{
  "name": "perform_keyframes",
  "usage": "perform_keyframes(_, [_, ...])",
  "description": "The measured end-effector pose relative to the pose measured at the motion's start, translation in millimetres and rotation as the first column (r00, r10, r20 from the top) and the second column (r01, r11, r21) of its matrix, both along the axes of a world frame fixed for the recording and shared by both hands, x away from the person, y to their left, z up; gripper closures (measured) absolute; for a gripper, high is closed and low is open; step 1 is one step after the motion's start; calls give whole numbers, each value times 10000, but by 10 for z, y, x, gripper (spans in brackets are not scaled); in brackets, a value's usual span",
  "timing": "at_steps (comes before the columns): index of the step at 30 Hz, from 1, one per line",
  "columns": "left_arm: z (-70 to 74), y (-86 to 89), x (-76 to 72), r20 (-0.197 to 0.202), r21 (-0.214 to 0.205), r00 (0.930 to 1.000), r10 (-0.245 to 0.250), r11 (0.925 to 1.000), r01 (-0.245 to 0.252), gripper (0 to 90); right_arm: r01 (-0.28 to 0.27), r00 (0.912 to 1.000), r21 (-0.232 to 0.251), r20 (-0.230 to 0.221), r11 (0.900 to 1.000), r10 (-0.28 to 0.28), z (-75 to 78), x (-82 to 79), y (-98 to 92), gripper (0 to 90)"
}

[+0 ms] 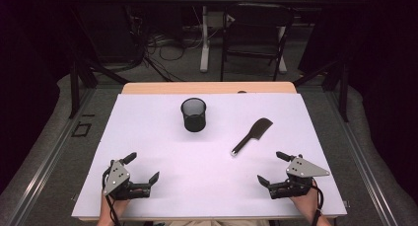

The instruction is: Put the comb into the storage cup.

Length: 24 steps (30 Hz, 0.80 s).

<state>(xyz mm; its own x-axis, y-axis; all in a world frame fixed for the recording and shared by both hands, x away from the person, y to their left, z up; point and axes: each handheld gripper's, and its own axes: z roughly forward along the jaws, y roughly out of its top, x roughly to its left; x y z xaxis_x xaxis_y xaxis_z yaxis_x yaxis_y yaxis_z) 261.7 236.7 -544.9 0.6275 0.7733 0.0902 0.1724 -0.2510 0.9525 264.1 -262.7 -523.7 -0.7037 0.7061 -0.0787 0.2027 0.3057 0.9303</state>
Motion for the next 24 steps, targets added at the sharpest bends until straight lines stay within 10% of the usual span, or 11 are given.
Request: perform_keyframes(24, [-14, -3, 18, -21, 145, 10000, 49, 9999, -48, 13, 131, 9997, -352, -187, 9993, -138, 26, 317, 149, 0])
